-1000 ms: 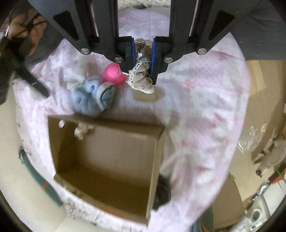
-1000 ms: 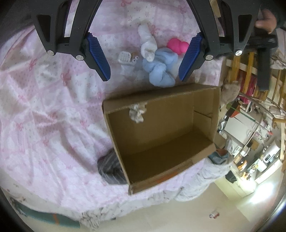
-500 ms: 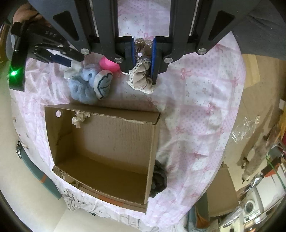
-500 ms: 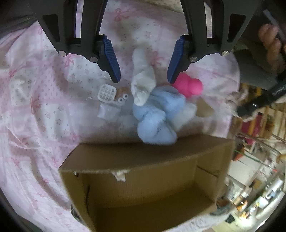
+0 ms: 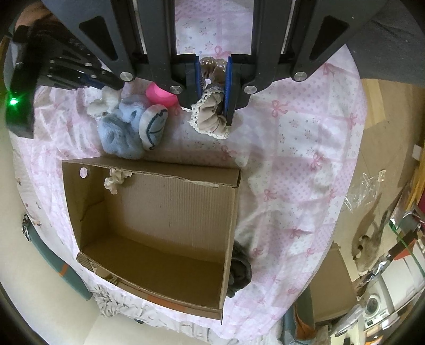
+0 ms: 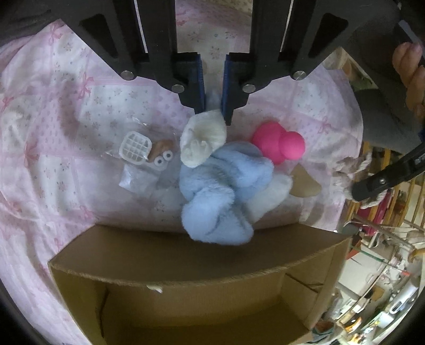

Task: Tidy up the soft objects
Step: 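Lift the lace scrunchie and white sock and carry both over the box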

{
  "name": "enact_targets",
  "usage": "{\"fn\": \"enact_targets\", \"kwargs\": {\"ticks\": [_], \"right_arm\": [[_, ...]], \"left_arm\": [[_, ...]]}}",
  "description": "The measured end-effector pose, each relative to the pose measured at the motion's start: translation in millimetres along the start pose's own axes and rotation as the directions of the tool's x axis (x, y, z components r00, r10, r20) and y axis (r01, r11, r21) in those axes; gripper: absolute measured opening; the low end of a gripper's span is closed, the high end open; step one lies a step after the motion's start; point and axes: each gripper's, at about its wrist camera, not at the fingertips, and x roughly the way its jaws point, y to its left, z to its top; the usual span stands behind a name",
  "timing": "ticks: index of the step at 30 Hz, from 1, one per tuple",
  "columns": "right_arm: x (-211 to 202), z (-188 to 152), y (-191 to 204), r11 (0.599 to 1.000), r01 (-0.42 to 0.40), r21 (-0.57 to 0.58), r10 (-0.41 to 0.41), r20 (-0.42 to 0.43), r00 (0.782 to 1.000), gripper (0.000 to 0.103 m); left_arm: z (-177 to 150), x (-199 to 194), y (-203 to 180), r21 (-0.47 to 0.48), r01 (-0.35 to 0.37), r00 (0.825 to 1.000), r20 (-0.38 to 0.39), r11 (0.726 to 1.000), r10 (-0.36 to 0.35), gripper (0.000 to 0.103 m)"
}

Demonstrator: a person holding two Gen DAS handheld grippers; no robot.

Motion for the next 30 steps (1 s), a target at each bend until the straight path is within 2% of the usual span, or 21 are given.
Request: {"fn": "enact_targets", "kwargs": {"ticks": [4, 9, 12, 18, 21, 25, 27, 30], "right_arm": [[-21, 0, 2, 0.998, -0.066, -0.01, 0.067, 0.085, 0.994, 0.012], [-53, 0, 6, 0.992, -0.12, -0.034, 0.125, 0.218, 0.968, 0.012], [-63, 1, 6, 0.99, -0.133, -0.039, 0.138, 0.264, 0.955, 0.013], [-56, 4, 4, 0.992, -0.121, -0.031, 0.125, 0.249, 0.961, 0.013], [-64, 4, 9, 0.99, -0.134, -0.049, 0.143, 0.284, 0.948, 0.013], [-63, 4, 8, 0.99, -0.133, -0.045, 0.14, 0.282, 0.949, 0.012], [-66, 5, 8, 0.989, -0.143, -0.045, 0.15, 0.291, 0.945, 0.013], [-76, 4, 7, 0.986, -0.157, -0.051, 0.166, 0.316, 0.934, 0.013]], "left_arm": [[-1, -1, 2, 0.001, -0.013, 1.0, 0.008, 1.0, 0.013, 0.012], [-1, -2, 6, -0.006, -0.022, 1.0, 0.013, 1.0, 0.023, 0.012], [-2, -4, 5, -0.003, -0.024, 1.0, 0.02, 1.0, 0.024, 0.012], [-4, -3, -3, 0.026, -0.031, 0.999, 0.017, 0.999, 0.031, 0.012], [-5, -5, -7, 0.047, -0.038, 0.999, 0.022, 0.998, 0.037, 0.012], [-5, -6, -5, 0.036, -0.036, 0.999, 0.015, 0.999, 0.035, 0.012], [-5, -13, -4, 0.035, -0.056, 0.998, 0.042, 0.998, 0.054, 0.012], [1, -28, -5, 0.038, -0.041, 0.996, 0.081, 0.998, 0.038, 0.012]]}}
